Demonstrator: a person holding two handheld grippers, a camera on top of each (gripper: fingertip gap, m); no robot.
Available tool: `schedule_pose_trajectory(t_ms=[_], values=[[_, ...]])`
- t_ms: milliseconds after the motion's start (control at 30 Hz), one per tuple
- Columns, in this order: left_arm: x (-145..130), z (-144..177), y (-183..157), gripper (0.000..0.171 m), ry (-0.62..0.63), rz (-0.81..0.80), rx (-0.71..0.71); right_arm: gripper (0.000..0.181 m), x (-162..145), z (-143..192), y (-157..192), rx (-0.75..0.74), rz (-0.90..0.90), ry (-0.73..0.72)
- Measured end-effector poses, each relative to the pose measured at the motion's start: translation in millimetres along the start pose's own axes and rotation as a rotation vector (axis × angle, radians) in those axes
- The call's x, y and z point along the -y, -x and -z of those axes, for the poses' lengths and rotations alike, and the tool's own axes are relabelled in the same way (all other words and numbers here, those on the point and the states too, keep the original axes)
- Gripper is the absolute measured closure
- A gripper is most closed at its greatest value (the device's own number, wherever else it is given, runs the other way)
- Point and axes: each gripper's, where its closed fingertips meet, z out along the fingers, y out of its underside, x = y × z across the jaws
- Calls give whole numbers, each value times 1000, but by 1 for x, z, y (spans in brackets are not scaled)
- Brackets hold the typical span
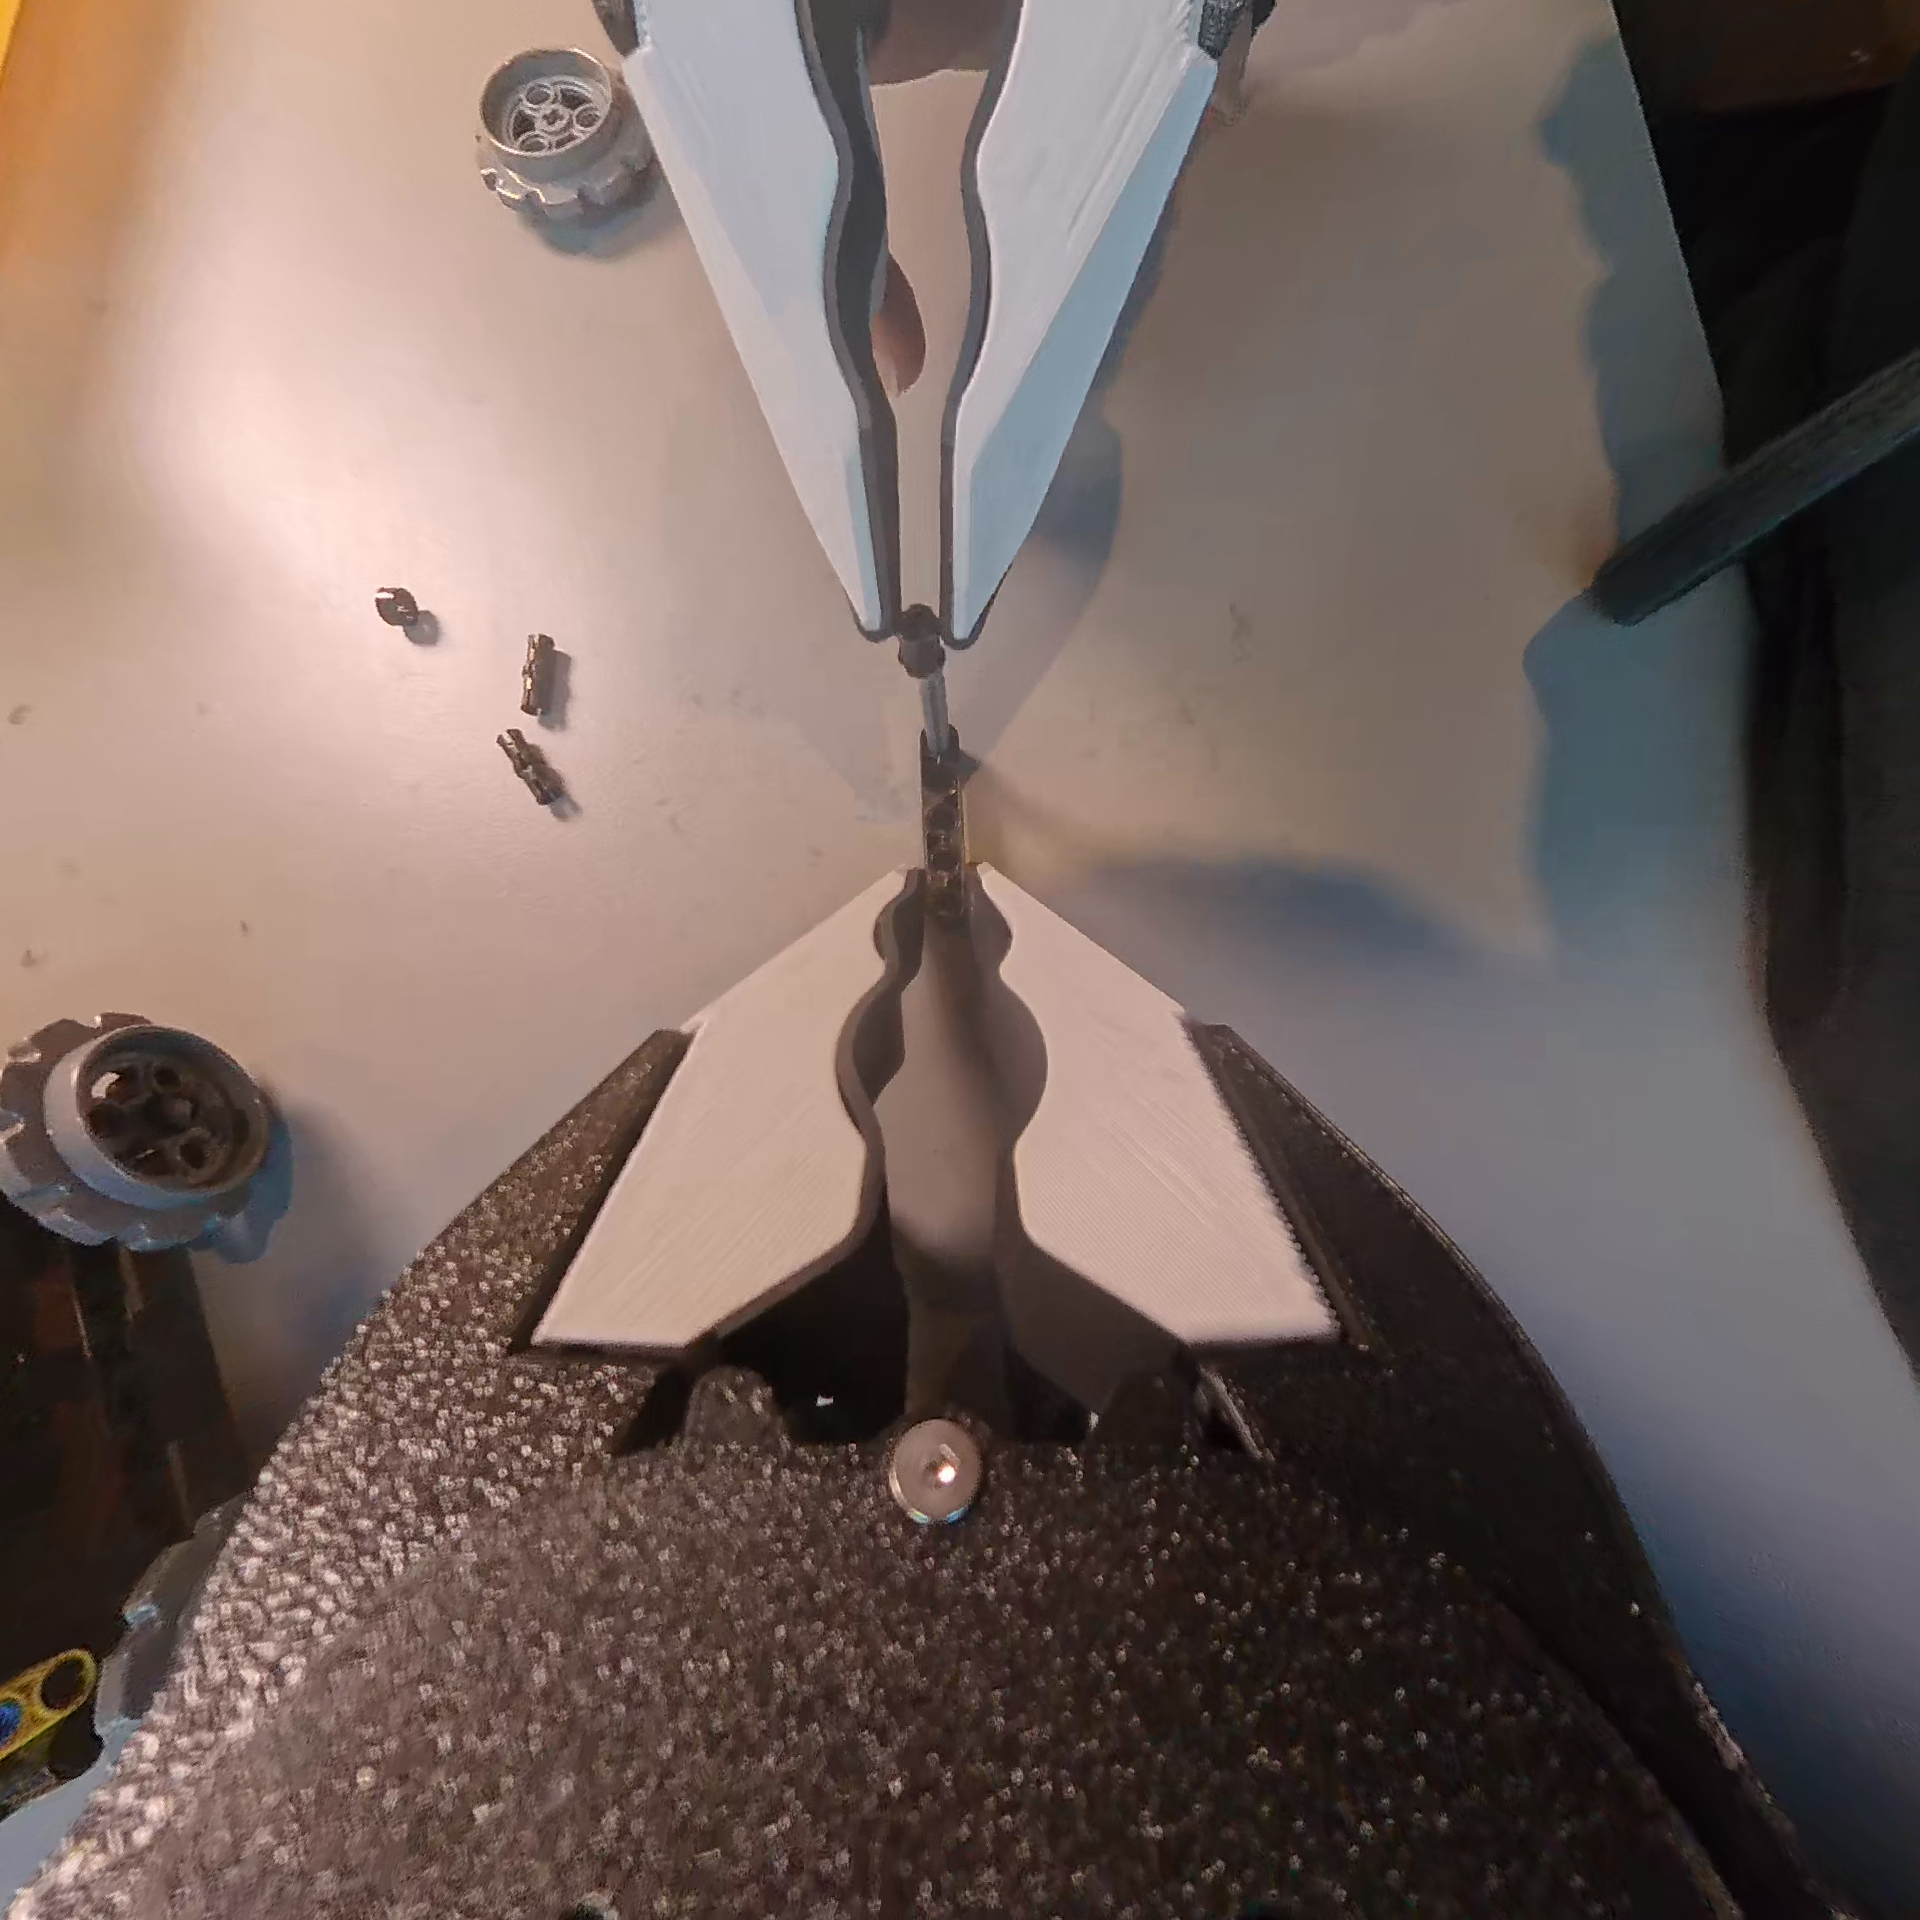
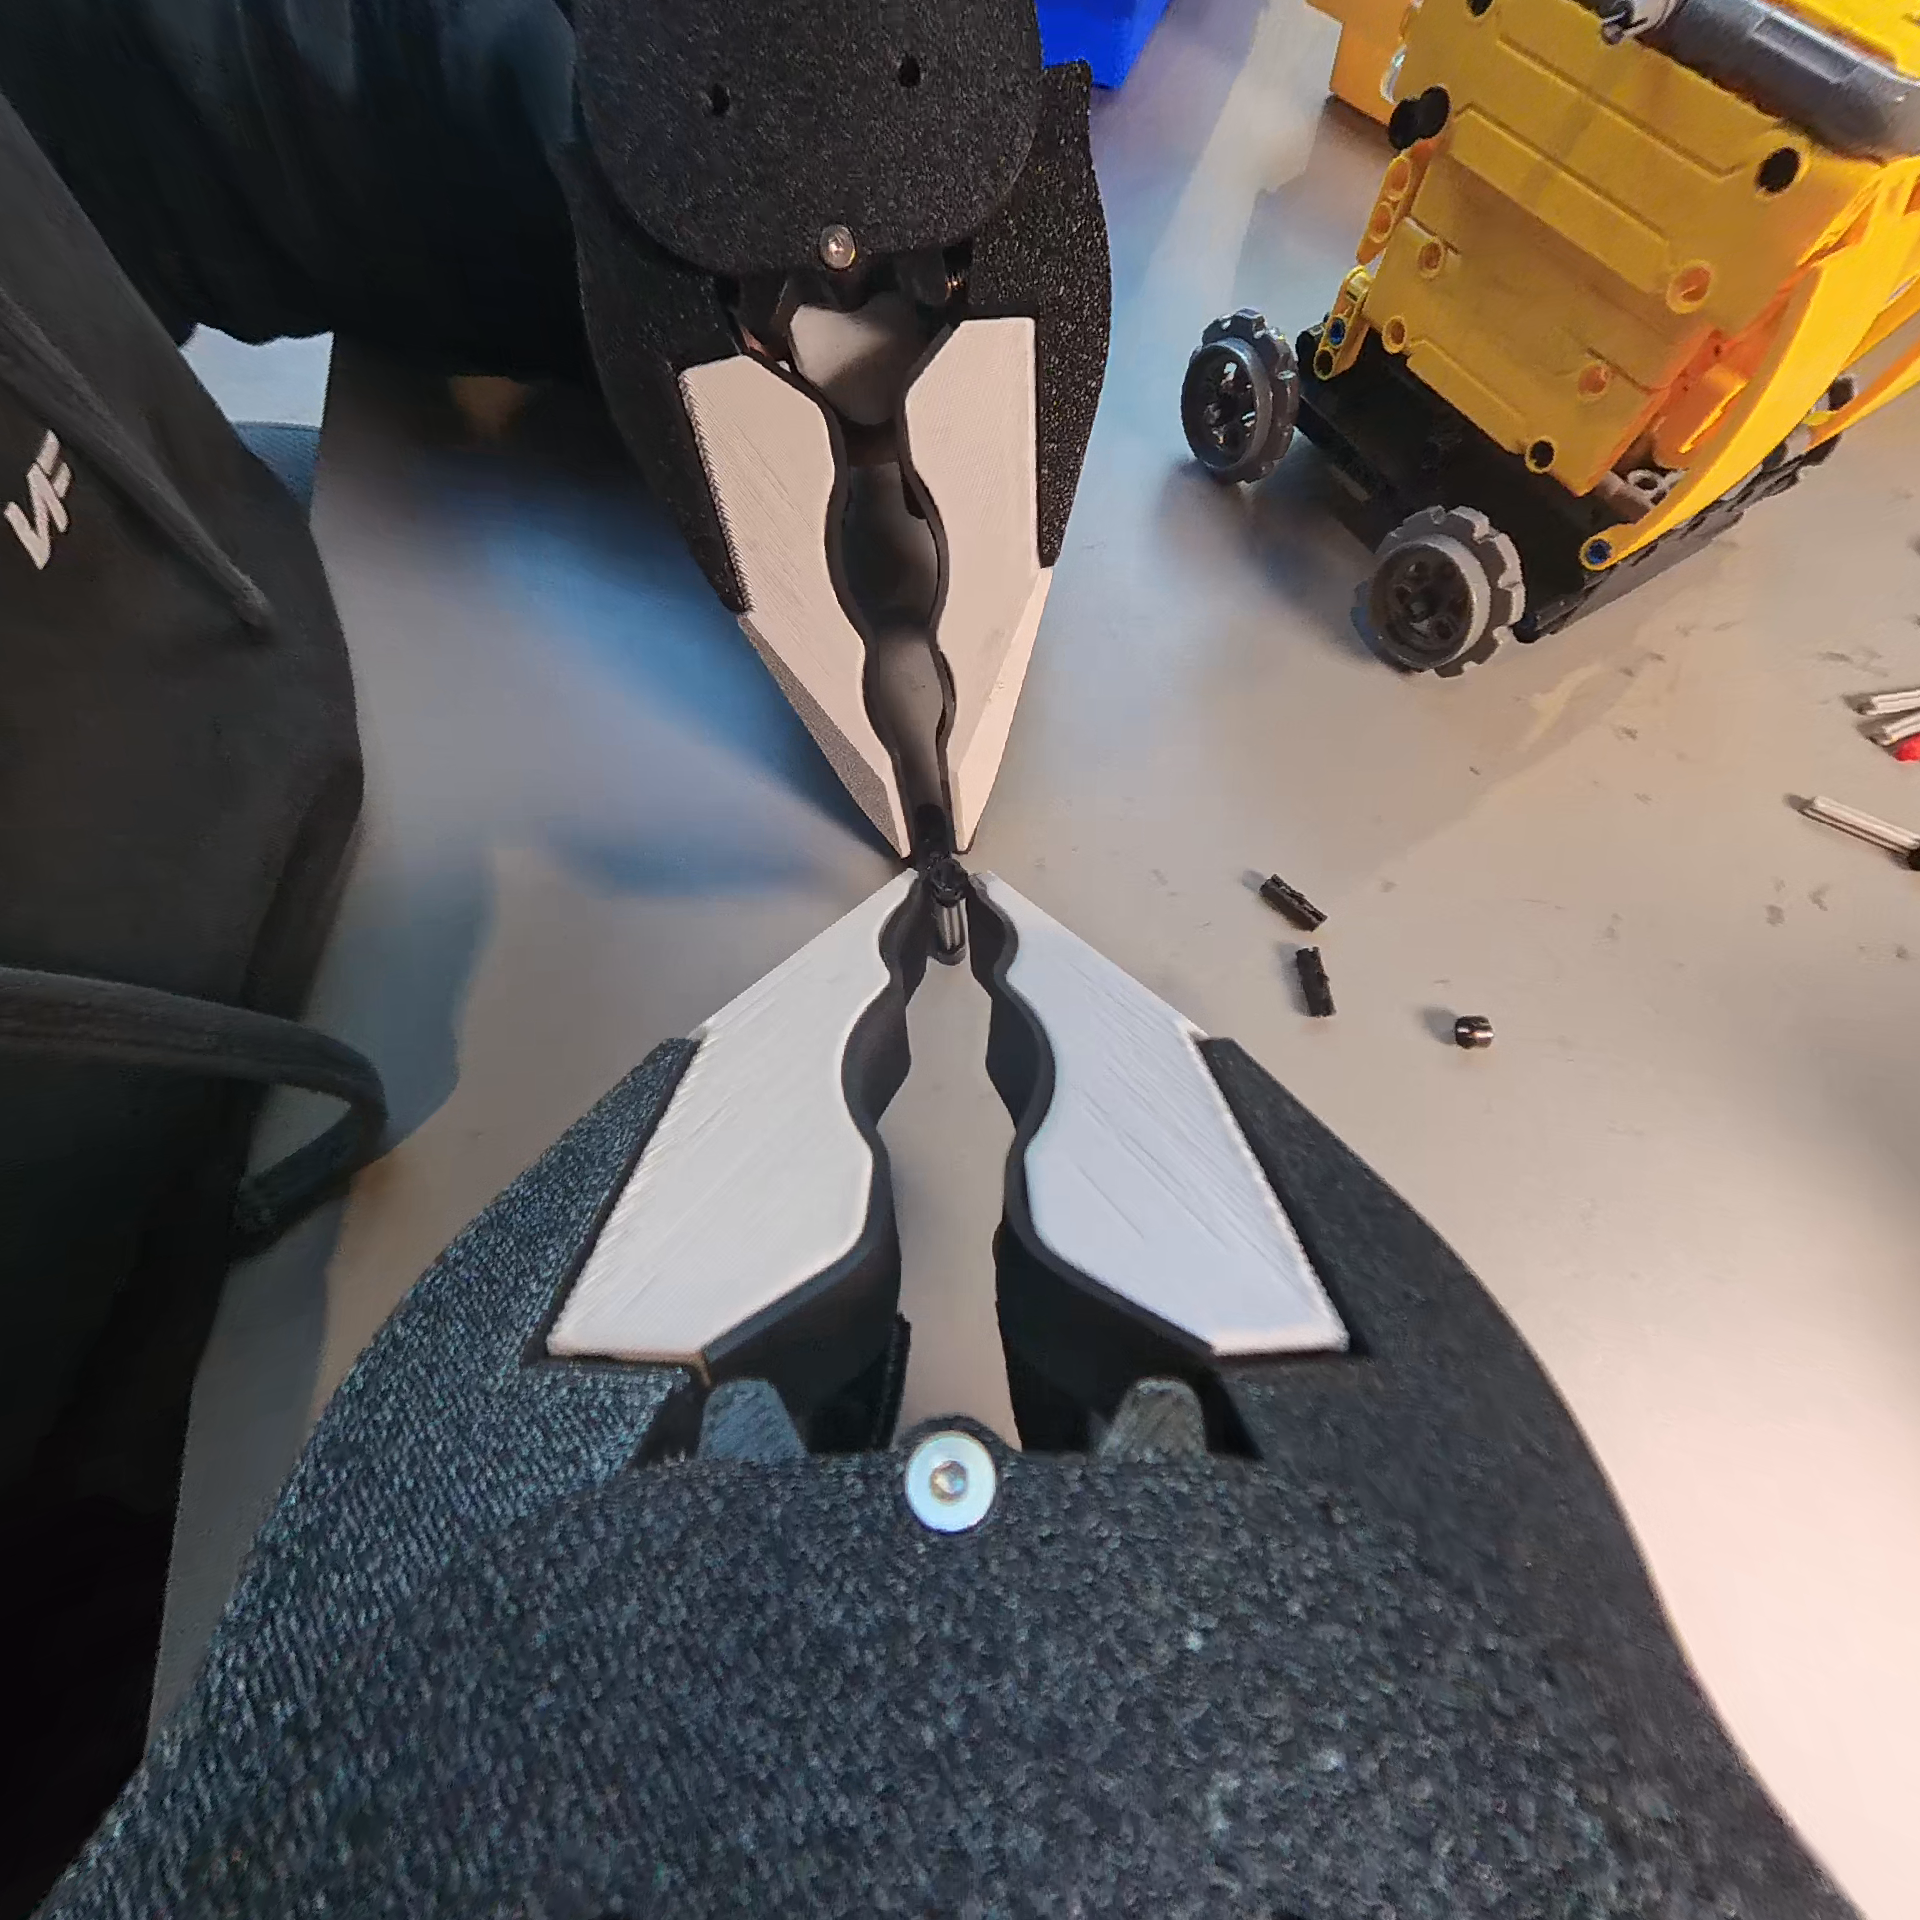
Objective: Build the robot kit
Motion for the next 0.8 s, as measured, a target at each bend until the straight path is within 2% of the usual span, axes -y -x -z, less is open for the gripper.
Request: schedule_pose_trajectory(t_ms=[800], values=[[1, -1, 0, 166, 8, 63, 19, 174, -4, -2, -1, -80, -123, 4]])
